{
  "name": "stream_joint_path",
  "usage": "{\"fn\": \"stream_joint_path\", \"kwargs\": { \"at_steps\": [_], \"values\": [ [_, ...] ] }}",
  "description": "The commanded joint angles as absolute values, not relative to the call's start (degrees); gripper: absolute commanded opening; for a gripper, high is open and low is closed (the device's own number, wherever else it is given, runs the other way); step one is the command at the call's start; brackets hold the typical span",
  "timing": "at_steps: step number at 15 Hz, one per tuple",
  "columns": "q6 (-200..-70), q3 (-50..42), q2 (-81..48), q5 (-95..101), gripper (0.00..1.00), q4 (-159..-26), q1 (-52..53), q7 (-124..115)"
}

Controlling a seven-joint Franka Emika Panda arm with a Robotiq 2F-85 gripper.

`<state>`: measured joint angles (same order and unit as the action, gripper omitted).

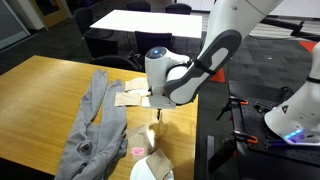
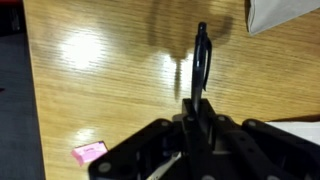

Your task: Put the pen in the white mug cup

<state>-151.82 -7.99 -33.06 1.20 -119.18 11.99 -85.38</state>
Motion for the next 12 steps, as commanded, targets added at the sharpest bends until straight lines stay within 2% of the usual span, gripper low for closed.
{"fn": "stream_joint_path", "kwargs": {
  "at_steps": [1, 6, 12],
  "values": [
    [-144.56, -8.54, -27.62, 3.86, 0.03, -119.35, 11.72, -80.46],
    [-138.61, -10.75, -25.46, 12.80, 0.03, -116.75, 13.67, -83.34],
    [-137.45, -14.38, -25.60, 28.88, 0.03, -114.83, 17.71, -96.25]
  ]
}}
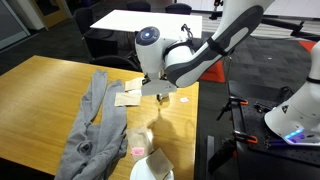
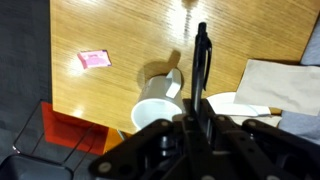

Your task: Put the pen in the white mug cup

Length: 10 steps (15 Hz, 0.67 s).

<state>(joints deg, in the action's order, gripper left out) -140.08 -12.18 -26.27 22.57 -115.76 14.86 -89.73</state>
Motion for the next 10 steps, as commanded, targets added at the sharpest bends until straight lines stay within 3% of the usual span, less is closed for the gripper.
{"fn": "stream_joint_path", "kwargs": {
  "at_steps": [1, 10],
  "values": [
    [-137.32, -14.96, -25.68, 31.76, 0.03, -114.70, 18.42, -99.38],
    [-127.48, -12.15, -25.60, 51.15, 0.03, -113.19, 17.84, -122.73]
  ]
}}
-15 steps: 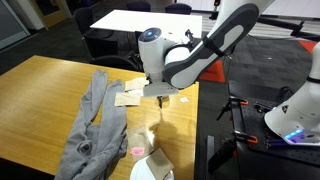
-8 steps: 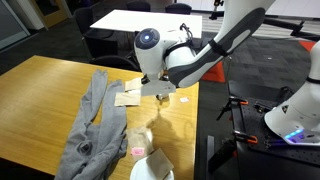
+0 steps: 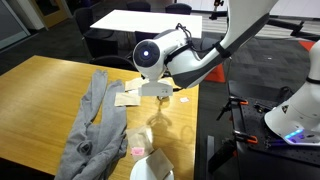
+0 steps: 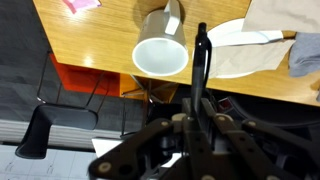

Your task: Put the pen in the white mug cup

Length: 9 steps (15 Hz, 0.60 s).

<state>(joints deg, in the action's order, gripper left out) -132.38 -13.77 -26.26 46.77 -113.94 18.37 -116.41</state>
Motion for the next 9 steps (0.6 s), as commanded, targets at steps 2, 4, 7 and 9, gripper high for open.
{"fn": "stream_joint_path", "kwargs": {
  "at_steps": [2, 4, 7, 9],
  "values": [
    [-124.17, -10.80, -25.76, 53.98, 0.03, -112.91, 17.26, -126.97],
    [-120.74, -9.28, -25.90, 56.19, 0.03, -112.66, 16.67, -130.37],
    [-115.98, -7.03, -26.22, 58.71, 0.03, -112.21, 15.75, -134.09],
    [-113.38, -5.64, -26.49, 60.09, 0.03, -112.04, 15.16, -135.90]
  ]
}}
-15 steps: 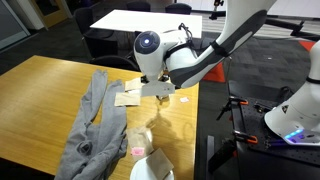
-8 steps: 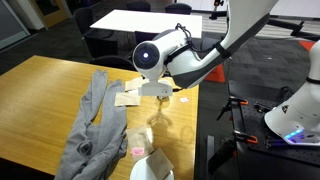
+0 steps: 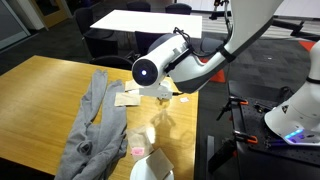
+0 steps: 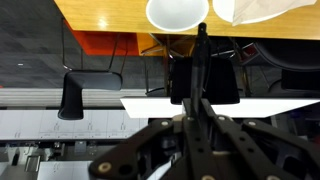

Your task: Put the pen in the white mug cup

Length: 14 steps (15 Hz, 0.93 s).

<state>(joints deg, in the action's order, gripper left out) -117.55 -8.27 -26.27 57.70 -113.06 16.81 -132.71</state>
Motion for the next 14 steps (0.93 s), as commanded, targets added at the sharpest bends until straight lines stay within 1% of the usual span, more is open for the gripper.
{"fn": "stream_joint_path", "kwargs": {
  "at_steps": [1, 7, 14],
  "values": [
    [-112.12, -5.12, -26.71, 60.91, 0.03, -111.90, 15.00, -137.03],
    [-105.50, -2.64, -28.16, 64.75, 0.03, -111.49, 13.80, -142.86],
    [-101.39, -2.02, -31.71, 67.25, 0.03, -110.52, 11.98, -149.07]
  ]
}}
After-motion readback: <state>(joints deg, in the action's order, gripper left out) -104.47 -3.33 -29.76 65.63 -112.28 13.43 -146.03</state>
